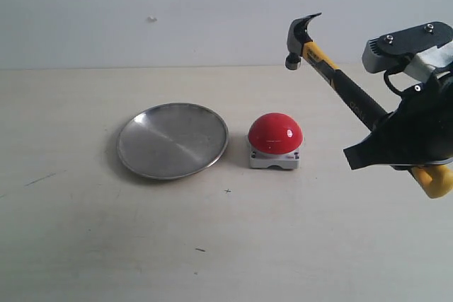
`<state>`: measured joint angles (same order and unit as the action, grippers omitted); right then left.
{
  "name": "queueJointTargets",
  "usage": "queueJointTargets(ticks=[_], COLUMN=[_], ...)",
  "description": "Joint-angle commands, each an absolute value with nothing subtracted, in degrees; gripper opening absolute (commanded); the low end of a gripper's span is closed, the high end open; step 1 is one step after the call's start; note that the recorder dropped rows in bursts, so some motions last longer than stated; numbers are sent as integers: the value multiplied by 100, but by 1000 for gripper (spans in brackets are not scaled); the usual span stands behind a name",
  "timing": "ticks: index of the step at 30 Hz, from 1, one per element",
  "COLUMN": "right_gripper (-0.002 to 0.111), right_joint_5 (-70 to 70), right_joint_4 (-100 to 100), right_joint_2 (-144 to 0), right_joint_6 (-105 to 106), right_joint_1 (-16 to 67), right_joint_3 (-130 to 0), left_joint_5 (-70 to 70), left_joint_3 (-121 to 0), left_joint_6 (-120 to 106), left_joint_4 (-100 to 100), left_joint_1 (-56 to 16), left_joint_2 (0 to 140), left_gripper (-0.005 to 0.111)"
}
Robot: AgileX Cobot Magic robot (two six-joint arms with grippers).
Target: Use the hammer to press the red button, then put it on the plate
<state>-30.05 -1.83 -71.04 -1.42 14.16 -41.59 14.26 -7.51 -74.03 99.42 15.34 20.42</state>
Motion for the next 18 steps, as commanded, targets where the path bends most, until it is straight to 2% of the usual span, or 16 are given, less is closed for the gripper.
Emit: queueJointTargets(ticks=[1, 18], right_gripper=[0, 0], right_joint_5=[-2509, -2059], right_joint_4=[-197, -206], right_joint_2=[-7005, -7044], right_joint_6=[-108, -132], right_joint_1=[1404, 1404], right_joint_3=[-4226, -4226], left_joint_5=[1256, 1460], left_joint_3=[-651, -642], left_joint_6=[-6921, -7026], left_joint_4=[9995, 9995], left_joint_1=[1538, 1538], left_joint_2=[1614, 1523], left_gripper=[0, 0])
